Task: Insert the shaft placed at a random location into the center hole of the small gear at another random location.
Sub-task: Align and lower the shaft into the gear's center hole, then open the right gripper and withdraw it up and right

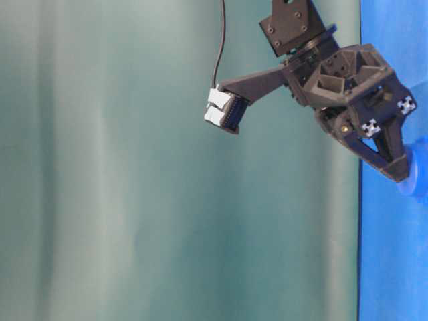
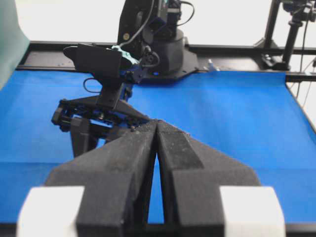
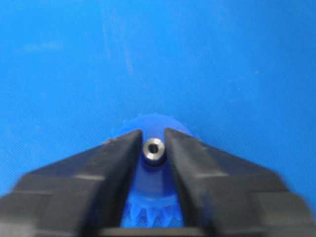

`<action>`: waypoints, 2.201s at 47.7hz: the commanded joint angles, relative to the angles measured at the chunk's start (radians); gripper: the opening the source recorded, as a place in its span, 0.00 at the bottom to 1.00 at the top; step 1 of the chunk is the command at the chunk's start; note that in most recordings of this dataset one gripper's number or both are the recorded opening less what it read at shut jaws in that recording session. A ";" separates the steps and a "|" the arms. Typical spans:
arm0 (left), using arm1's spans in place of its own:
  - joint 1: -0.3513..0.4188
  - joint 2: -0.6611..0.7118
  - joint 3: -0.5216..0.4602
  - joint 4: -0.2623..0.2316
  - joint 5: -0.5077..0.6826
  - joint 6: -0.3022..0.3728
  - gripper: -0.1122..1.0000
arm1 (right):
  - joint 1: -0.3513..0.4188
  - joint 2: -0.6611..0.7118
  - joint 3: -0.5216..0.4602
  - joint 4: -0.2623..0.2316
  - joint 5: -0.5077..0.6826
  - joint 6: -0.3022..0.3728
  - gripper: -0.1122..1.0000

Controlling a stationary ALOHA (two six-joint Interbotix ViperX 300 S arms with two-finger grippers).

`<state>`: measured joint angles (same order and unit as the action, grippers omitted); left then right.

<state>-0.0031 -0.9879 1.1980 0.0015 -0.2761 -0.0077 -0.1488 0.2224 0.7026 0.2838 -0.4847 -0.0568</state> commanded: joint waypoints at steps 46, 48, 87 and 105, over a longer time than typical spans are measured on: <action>-0.002 0.002 -0.006 0.002 -0.002 -0.002 0.10 | 0.002 -0.198 -0.026 -0.003 0.052 -0.003 0.80; 0.000 0.002 -0.008 0.000 -0.002 -0.002 0.10 | 0.002 -0.198 -0.026 -0.002 0.052 -0.003 0.80; -0.002 -0.009 -0.006 0.002 -0.002 -0.002 0.10 | 0.020 -0.572 0.291 -0.002 0.080 0.009 0.80; -0.002 -0.018 -0.006 0.000 0.009 -0.002 0.10 | 0.031 -0.712 0.376 -0.002 0.112 0.009 0.80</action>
<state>-0.0031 -1.0094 1.2011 0.0015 -0.2623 -0.0077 -0.1212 -0.4771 1.0876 0.2838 -0.3712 -0.0476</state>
